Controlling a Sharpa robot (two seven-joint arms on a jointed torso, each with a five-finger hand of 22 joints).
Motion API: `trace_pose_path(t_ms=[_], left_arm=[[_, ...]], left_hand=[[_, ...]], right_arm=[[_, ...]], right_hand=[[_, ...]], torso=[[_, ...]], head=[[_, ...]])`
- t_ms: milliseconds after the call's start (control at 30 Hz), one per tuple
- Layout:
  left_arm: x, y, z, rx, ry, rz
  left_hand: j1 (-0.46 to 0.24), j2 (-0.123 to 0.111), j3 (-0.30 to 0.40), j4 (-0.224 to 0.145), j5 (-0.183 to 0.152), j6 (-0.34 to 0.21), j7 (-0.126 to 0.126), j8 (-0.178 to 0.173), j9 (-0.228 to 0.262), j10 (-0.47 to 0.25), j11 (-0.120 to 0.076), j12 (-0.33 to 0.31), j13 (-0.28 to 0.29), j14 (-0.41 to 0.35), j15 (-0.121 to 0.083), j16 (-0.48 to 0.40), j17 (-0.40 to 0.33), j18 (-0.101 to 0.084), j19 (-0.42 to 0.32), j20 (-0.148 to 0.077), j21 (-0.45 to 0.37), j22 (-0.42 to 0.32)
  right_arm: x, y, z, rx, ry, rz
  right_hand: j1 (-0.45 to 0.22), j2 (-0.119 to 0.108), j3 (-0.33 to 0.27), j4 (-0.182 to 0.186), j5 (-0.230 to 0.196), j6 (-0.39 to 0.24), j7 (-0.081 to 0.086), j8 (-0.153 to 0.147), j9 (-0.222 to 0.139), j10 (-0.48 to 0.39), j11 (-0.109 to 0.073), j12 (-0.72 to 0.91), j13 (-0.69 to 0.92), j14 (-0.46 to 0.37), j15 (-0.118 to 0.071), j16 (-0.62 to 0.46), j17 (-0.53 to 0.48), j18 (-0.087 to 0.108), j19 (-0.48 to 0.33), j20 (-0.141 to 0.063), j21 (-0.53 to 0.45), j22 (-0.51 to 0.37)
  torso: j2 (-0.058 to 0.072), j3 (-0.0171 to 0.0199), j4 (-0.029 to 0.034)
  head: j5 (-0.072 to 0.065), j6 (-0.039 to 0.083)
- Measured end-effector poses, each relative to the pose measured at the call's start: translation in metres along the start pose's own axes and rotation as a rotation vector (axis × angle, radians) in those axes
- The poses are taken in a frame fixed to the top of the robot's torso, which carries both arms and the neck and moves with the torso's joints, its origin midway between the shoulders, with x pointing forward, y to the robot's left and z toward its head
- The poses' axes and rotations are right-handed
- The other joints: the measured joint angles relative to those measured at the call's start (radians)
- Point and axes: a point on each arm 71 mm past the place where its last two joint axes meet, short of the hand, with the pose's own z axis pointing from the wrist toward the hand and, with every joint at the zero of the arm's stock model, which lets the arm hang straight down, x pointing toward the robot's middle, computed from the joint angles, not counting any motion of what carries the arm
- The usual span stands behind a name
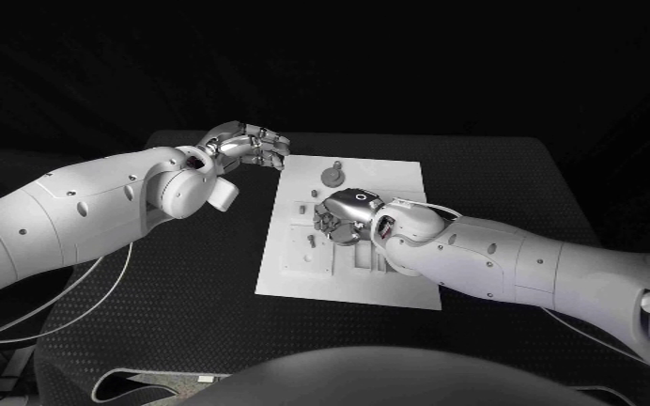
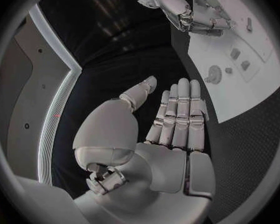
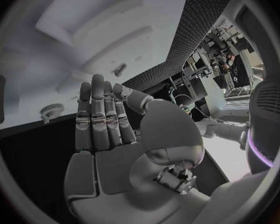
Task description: Assemble the parts on the task board
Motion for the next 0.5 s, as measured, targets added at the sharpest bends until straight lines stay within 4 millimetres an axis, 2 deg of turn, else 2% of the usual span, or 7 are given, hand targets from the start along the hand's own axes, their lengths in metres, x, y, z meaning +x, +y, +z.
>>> trace_pose_path(t_ms=[500], left_arm=[[-0.0009,0.0002,-0.0002,0.0,-0.002,0.0]], left_hand=[[0.0,0.0,0.0,0.0,0.0,0.0,0.0,0.0,0.0,0.0,0.0,0.0,-0.001,0.0,0.0,-0.004,0.002,0.0,0.0,0.0,0.0,-0.001]], right_arm=[[0.0003,0.0014,-0.0006,-0.004,0.001,0.0]], right_hand=[[0.0,0.0,0.0,0.0,0.0,0.0,0.0,-0.001,0.001,0.0,0.0,0.0,0.0,0.0,0.0,0.0,0.001,0.0,0.0,0.0,0.004,0.0]], torso=[[0.0,0.0003,-0.0005]], head=[[-0.001,0.0]])
